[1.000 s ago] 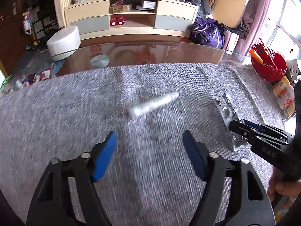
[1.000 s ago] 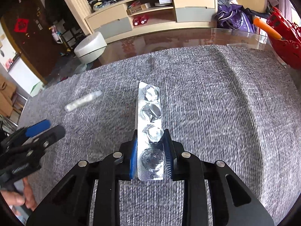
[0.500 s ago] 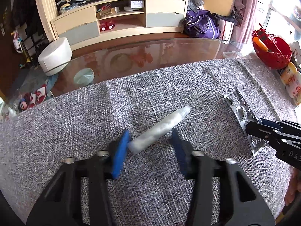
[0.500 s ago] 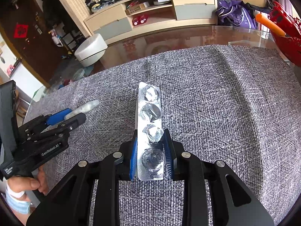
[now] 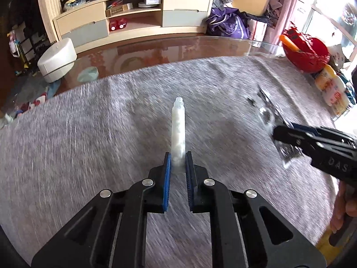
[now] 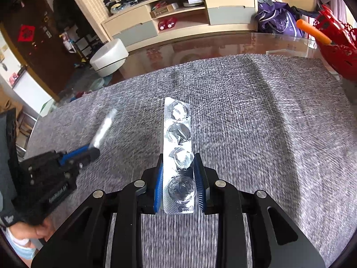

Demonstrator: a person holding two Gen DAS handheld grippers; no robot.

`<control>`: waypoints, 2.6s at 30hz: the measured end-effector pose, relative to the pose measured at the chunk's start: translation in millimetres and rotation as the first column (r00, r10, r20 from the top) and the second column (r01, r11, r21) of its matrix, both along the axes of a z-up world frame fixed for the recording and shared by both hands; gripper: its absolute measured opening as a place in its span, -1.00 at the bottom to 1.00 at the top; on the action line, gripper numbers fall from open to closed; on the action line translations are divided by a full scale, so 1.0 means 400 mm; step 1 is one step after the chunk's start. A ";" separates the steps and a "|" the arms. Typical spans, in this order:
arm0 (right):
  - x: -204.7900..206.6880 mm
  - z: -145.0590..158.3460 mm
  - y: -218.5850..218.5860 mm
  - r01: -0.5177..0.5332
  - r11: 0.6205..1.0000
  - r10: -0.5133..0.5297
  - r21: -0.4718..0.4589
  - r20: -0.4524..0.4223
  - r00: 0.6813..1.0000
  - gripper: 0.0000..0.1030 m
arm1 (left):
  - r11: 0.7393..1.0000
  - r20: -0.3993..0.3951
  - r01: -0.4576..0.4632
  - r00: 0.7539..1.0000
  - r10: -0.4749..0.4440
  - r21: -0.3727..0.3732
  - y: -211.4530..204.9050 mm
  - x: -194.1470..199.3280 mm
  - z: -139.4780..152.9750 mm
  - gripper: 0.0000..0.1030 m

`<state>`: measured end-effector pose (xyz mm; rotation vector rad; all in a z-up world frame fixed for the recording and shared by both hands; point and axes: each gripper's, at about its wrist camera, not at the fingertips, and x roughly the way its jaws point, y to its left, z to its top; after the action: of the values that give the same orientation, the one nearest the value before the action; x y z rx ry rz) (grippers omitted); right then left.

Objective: Collect trash
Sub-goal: 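Lower the white tube and blister pack into the grey bin, open both grippers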

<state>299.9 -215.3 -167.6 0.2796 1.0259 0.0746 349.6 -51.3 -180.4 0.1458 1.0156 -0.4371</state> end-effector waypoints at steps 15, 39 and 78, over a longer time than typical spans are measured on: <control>-0.295 0.149 0.020 -0.059 0.997 0.061 -0.039 0.048 0.997 -0.49 | 0.995 0.000 -0.027 1.000 0.028 -0.091 0.017 -0.395 0.147 -0.78; -0.678 -0.005 0.073 -0.120 0.993 0.119 -0.014 -0.074 0.990 -0.49 | 0.991 -0.132 -0.058 0.990 0.041 -0.125 0.044 -0.847 0.001 -0.78; -0.667 -0.243 0.046 -0.030 1.000 0.031 0.006 -0.274 0.961 0.59 | 0.987 -0.335 -0.158 0.932 0.139 -0.031 0.046 -0.803 -0.238 0.16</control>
<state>33.2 -197.0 -264.9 0.2809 1.3058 0.0656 28.5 -32.9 -275.6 -0.0596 1.3346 -0.3580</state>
